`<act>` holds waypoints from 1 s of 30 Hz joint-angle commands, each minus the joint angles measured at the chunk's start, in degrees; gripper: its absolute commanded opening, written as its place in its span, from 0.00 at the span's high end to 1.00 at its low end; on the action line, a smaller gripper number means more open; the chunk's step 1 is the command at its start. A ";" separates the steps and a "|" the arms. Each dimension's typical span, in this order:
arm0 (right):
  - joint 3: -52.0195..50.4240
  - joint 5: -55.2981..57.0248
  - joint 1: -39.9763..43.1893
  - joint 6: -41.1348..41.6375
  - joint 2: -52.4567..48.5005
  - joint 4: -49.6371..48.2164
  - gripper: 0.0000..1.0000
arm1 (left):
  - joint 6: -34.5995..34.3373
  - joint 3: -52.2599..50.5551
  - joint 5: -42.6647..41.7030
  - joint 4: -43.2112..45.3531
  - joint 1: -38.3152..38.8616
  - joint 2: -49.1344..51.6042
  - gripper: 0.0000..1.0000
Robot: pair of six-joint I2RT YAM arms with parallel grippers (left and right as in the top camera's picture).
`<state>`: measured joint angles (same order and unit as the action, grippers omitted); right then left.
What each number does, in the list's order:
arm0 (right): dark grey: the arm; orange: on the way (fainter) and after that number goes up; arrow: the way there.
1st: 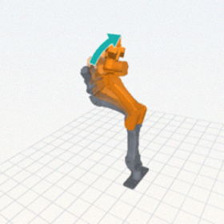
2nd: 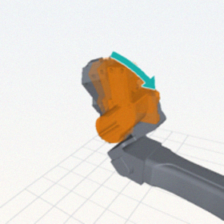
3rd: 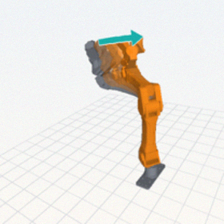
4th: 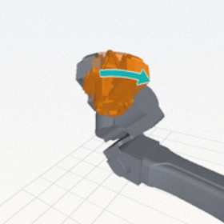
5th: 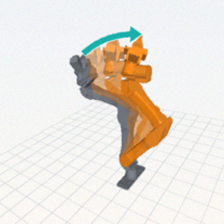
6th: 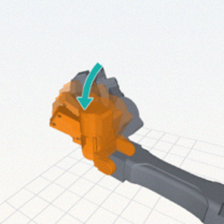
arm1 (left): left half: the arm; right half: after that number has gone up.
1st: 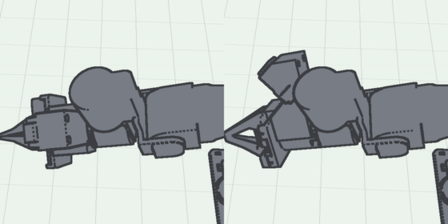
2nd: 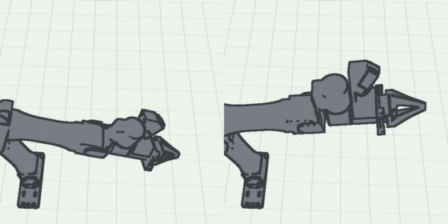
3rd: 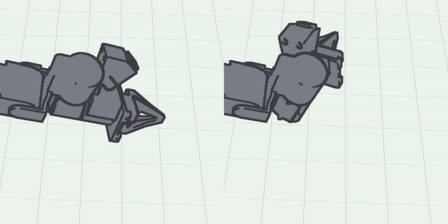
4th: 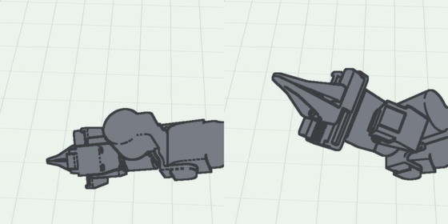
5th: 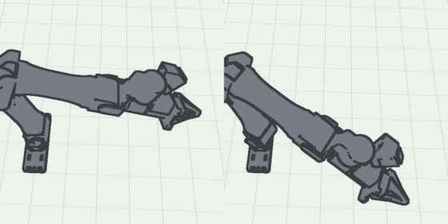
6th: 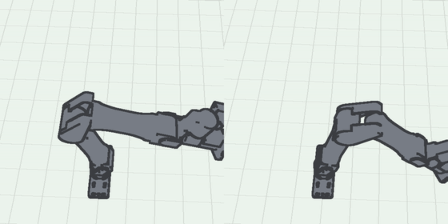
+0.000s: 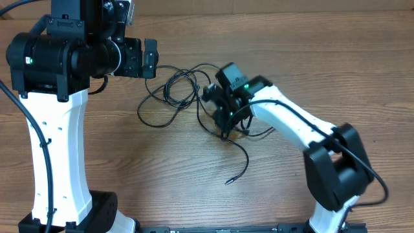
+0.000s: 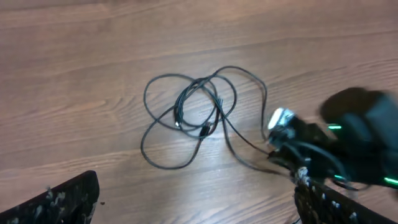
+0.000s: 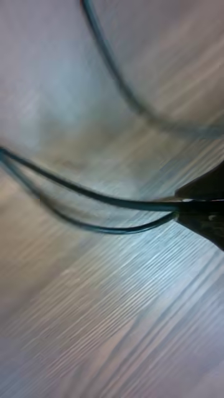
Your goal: Untangle cables
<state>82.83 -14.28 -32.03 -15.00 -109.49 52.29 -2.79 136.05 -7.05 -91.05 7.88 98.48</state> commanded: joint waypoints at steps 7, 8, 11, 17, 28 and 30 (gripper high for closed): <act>26.38 9.35 1.64 15.06 21.42 7.91 0.96 | 8.96 0.11 -14.58 2.01 0.09 3.48 0.00; 28.28 9.38 2.10 15.06 22.86 8.48 0.96 | 10.03 0.11 -16.09 2.05 0.09 4.17 0.00; 32.06 9.77 3.78 15.02 26.99 9.57 0.96 | 13.42 0.11 -21.11 2.01 0.22 6.60 0.00; 32.65 10.71 8.13 15.02 33.27 10.49 0.96 | 21.18 0.11 -32.63 3.65 1.90 12.35 0.00; 32.65 21.33 15.67 15.10 37.48 12.35 0.96 | 30.05 0.11 -34.47 5.79 9.42 21.88 0.00; 32.65 21.18 17.81 17.94 37.29 13.07 0.38 | 30.05 0.11 -33.66 5.90 10.51 22.93 0.00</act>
<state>115.33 3.14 -17.19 0.21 -73.32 65.04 24.23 136.05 -39.90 -85.45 16.78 119.46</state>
